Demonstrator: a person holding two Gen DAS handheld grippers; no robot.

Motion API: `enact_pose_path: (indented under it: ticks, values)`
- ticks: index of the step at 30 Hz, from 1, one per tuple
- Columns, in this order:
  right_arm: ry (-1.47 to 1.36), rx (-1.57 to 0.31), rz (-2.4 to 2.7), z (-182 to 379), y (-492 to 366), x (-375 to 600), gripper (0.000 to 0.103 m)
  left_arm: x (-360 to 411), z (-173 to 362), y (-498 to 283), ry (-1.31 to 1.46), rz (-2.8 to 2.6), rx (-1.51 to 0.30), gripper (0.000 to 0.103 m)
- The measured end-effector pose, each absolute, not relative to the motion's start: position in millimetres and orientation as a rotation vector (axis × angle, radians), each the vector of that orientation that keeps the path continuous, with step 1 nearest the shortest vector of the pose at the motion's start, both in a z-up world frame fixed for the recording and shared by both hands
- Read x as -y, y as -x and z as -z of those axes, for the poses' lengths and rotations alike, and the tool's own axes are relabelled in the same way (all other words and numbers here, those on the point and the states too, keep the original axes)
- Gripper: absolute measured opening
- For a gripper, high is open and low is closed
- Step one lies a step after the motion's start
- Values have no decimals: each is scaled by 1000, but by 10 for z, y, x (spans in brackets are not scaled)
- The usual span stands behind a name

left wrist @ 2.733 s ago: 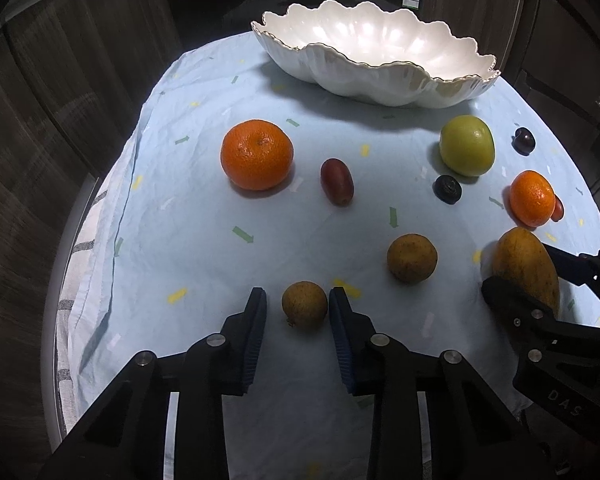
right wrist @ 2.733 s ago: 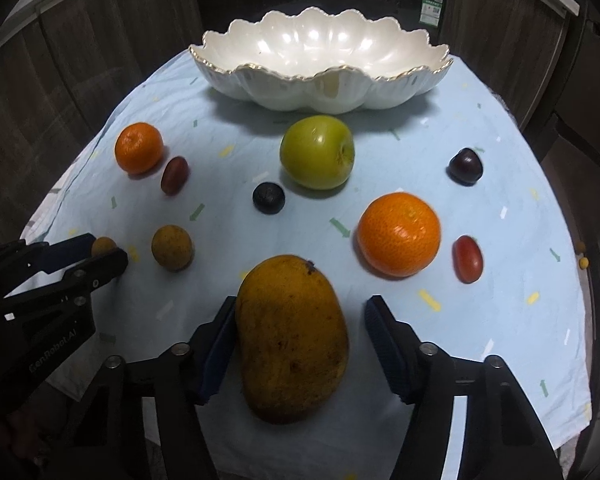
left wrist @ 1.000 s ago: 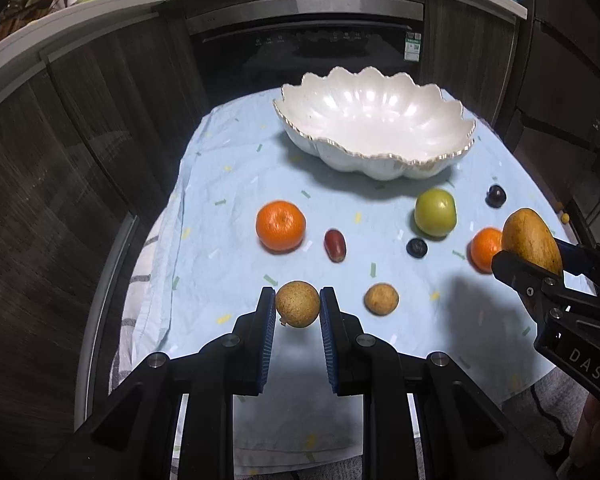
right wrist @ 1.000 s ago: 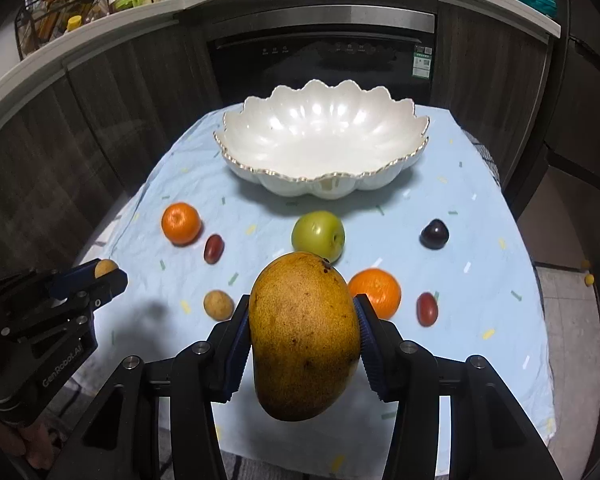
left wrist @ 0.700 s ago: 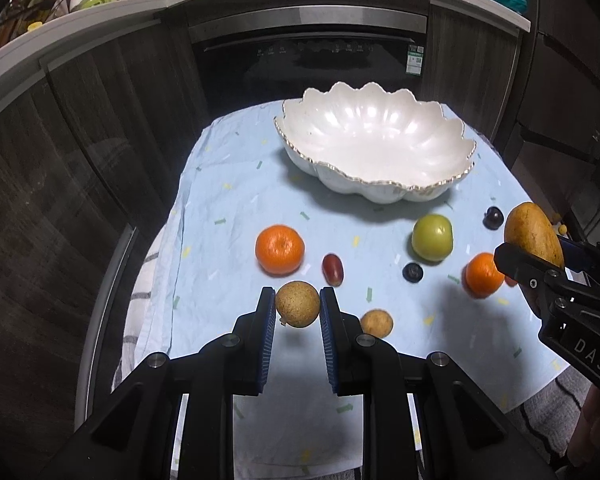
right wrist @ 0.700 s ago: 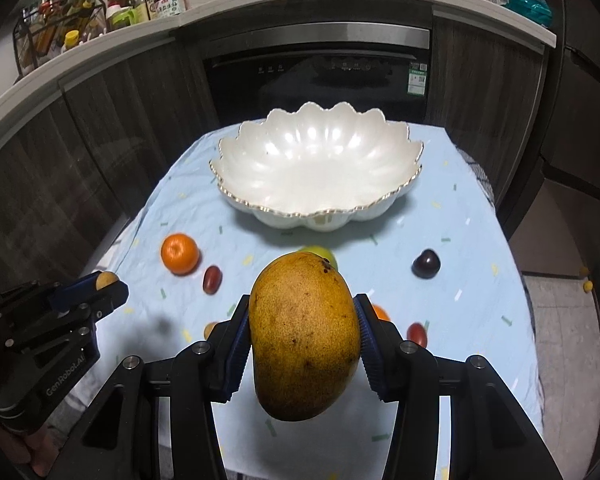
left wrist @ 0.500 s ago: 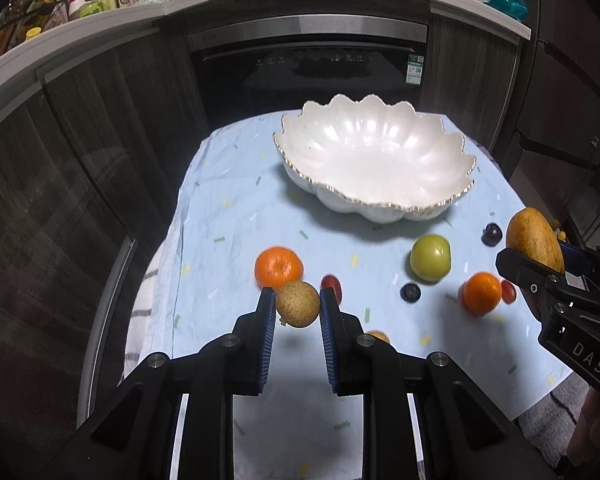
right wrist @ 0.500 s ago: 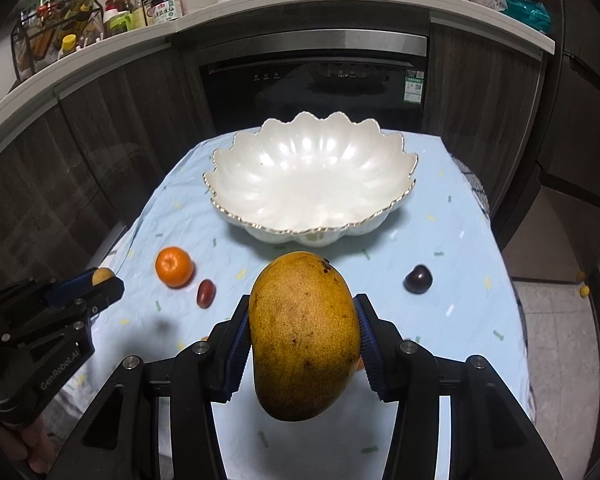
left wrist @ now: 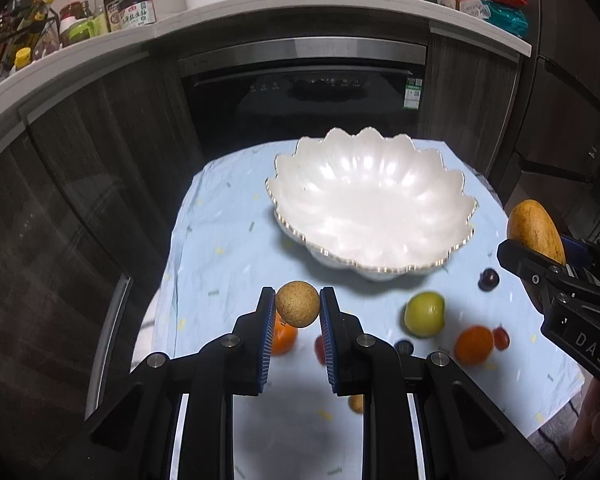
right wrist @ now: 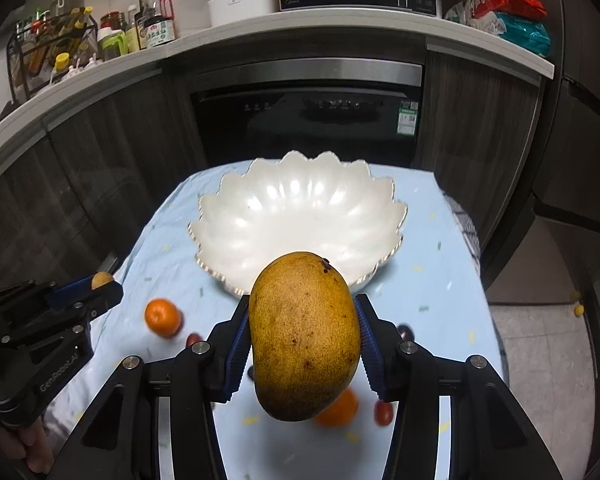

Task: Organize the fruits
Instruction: 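Lift the brown fruit and mango and carry both over the white bowl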

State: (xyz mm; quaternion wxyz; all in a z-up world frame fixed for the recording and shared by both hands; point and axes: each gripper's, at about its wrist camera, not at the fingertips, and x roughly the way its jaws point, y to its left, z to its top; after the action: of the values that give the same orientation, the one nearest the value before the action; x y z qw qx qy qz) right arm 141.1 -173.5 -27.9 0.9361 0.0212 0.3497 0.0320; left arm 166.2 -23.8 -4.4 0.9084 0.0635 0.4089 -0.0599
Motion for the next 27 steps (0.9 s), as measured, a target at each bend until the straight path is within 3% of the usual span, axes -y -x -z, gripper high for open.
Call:
enact_pose_path:
  ticks: [27]
  values:
    - [-42, -690, -26, 214, -2277, 1977, 50, 475, 47, -2642, -133, 187, -824, 23]
